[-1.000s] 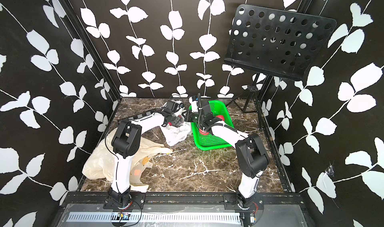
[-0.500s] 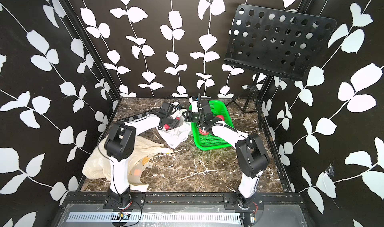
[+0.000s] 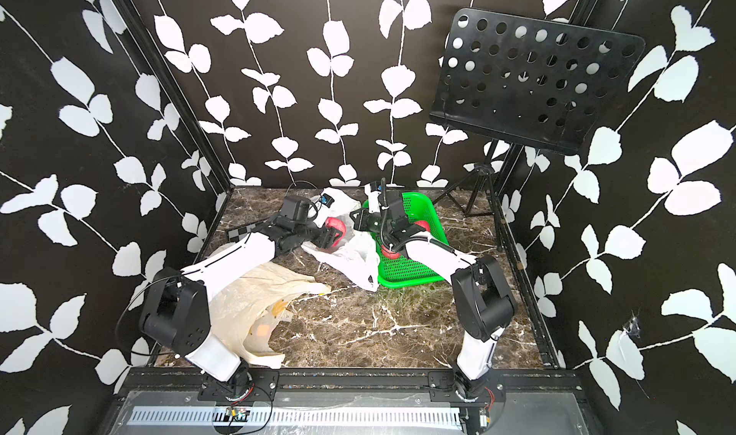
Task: Untie the knot of a plastic bag & take out the apple
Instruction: Pick up the apple from the plastic bag.
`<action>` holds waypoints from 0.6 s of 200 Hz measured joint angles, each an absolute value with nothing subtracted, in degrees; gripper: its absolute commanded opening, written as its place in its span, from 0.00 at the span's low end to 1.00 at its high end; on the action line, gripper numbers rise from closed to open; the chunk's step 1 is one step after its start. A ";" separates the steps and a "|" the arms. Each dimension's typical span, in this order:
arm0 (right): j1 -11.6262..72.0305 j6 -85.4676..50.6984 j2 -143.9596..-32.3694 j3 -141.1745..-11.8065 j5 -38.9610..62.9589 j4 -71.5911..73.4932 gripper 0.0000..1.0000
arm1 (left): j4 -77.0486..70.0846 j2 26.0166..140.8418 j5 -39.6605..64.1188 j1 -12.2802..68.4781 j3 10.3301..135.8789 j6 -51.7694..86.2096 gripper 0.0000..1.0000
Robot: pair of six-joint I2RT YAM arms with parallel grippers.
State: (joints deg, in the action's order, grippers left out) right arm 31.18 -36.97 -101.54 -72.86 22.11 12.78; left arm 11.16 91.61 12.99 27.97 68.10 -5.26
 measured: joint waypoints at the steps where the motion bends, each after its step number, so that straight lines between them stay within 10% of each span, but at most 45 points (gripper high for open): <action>1: 31.16 -36.97 -101.54 -72.86 22.09 12.78 0.00 | 11.16 91.46 13.19 27.97 68.01 -5.26 0.57; 120: 30.74 -37.91 -101.91 -72.05 21.87 12.51 0.00 | 7.01 77.95 26.70 27.97 63.20 0.30 0.55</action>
State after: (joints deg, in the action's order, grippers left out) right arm 30.74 -37.91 -101.91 -72.05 21.87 12.51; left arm 7.01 77.95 26.70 27.97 63.20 0.30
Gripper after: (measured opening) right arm 0.047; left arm 0.693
